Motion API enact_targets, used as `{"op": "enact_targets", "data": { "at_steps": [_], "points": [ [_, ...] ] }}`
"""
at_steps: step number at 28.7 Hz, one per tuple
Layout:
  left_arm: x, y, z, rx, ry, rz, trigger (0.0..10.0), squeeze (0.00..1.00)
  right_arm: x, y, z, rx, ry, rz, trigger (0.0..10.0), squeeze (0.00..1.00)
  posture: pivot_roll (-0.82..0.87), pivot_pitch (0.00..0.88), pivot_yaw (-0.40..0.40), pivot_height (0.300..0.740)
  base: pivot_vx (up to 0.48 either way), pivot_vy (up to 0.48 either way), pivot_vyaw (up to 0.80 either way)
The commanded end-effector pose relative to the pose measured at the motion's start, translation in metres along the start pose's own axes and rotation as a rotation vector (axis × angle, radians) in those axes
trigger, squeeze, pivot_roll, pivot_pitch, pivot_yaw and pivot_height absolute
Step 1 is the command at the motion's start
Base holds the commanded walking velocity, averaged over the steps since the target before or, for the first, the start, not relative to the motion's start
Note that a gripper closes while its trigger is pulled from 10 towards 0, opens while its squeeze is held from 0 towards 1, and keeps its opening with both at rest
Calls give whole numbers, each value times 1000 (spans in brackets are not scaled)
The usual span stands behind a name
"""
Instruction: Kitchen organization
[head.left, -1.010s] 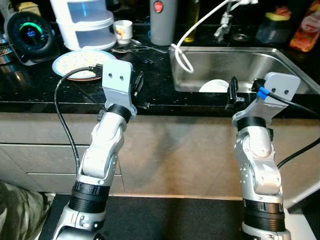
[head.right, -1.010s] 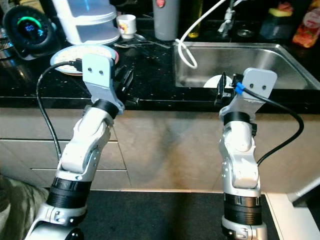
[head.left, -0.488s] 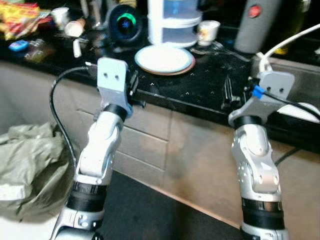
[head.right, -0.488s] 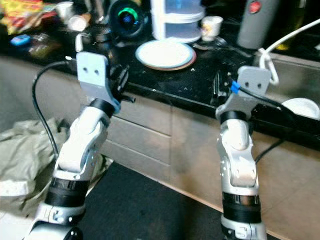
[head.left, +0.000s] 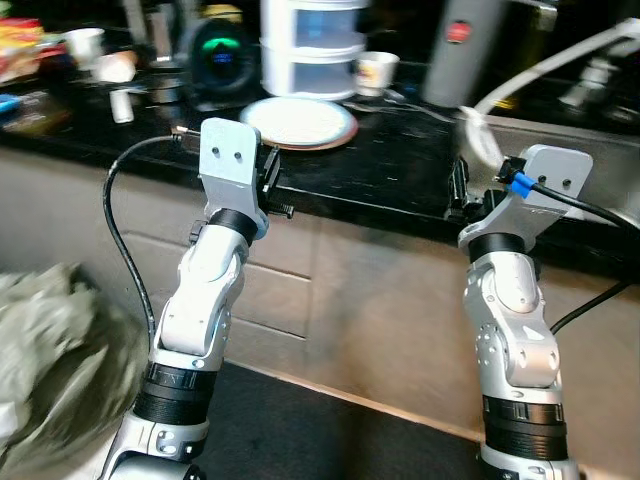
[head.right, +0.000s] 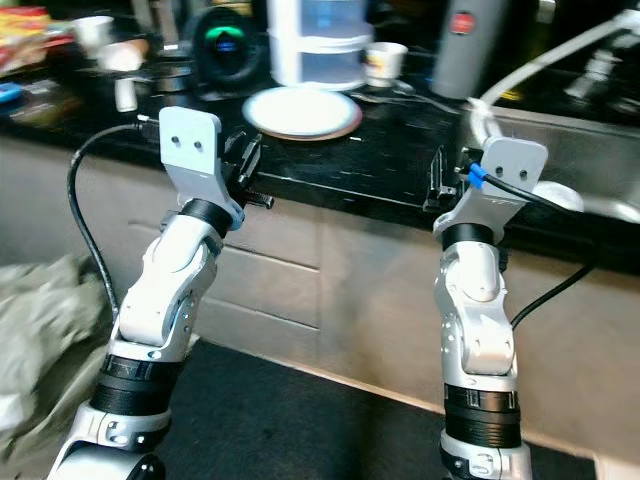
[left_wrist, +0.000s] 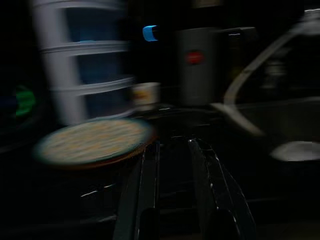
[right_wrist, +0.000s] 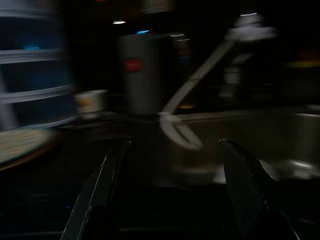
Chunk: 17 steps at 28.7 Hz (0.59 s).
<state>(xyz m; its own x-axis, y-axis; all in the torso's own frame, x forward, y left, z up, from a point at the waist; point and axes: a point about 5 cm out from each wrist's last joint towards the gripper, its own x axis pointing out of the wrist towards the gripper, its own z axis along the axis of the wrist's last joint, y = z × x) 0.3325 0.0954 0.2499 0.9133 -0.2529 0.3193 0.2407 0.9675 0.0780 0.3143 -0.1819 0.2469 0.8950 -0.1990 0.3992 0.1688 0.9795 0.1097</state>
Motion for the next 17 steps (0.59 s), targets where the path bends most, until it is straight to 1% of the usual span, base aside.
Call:
{"op": "enact_targets", "data": {
  "at_steps": [1,6,7,9,12,17],
  "points": [
    [1,-2,-2,12,19,-10,10000,0,0,-4,-2,-9,15,-15,10000,0,40,39,4,740,0,0,0],
    [1,-1,-3,13,32,-1,10000,0,0,-4,-2,-22,14,-9,10000,0,39,39,5,740,0,0,0],
    [3,4,-7,26,74,31,10000,0,0,-3,-2,-23,15,0,10000,0,39,39,5,740,0,0,0],
    [4,8,-10,27,99,59,10000,0,0,-2,-2,-22,15,6,10000,0,39,40,4,740,0,0,0],
    [4,11,-11,21,109,76,10000,0,0,-1,-1,-21,14,12,10000,0,39,40,4,740,0,0,0],
    [4,14,-13,39,114,89,10000,0,-1,0,-1,-18,14,19,10000,0,39,40,4,740,0,0,0]
  ]
}}
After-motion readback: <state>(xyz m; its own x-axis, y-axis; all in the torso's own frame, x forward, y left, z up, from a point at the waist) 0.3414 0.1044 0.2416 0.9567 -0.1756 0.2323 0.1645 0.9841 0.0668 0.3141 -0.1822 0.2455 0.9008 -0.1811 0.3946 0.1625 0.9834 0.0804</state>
